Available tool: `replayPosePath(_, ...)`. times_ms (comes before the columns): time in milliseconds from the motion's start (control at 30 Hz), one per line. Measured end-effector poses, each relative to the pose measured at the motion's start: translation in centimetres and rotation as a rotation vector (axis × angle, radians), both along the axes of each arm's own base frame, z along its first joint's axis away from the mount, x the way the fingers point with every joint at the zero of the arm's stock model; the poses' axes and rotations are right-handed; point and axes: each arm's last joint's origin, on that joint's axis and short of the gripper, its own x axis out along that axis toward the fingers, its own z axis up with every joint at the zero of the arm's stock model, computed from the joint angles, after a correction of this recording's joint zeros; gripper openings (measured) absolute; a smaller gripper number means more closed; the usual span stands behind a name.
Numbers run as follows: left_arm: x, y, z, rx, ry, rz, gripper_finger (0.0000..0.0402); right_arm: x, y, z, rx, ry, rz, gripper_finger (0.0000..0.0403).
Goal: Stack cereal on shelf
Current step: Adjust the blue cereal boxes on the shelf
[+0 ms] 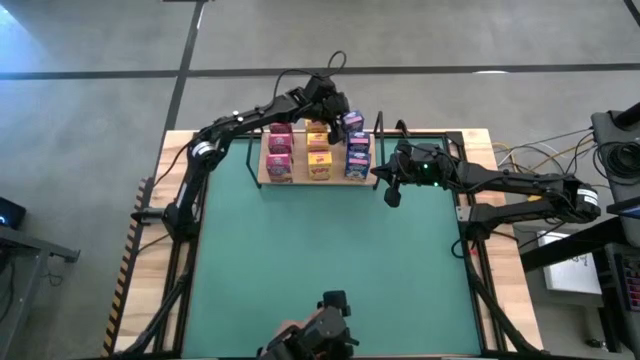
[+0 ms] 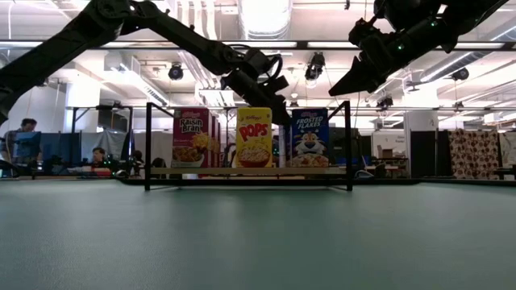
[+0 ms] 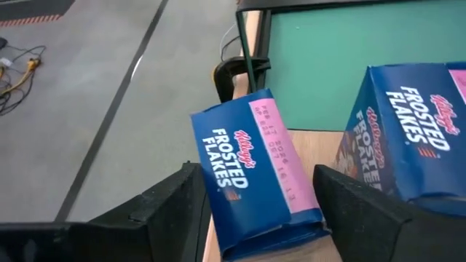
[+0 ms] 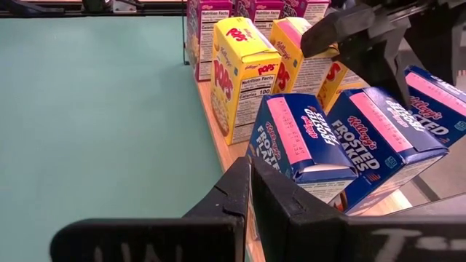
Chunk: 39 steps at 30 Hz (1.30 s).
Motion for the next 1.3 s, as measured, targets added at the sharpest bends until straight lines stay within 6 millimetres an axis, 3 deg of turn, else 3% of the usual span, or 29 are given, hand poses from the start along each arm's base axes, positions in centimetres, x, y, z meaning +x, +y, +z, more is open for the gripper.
replayPosePath(433,0.05,-0.1,0.03,-0.02,-0.017,-0.038,0.0182,0.0,0.0,0.0,0.0,0.0,0.0,0.0009)
replayPosePath(1300,0.61,-0.06,0.26,-0.066,-0.112,-0.073,0.0177,-0.01,0.0,0.0,0.0,0.001,0.0,0.0009)
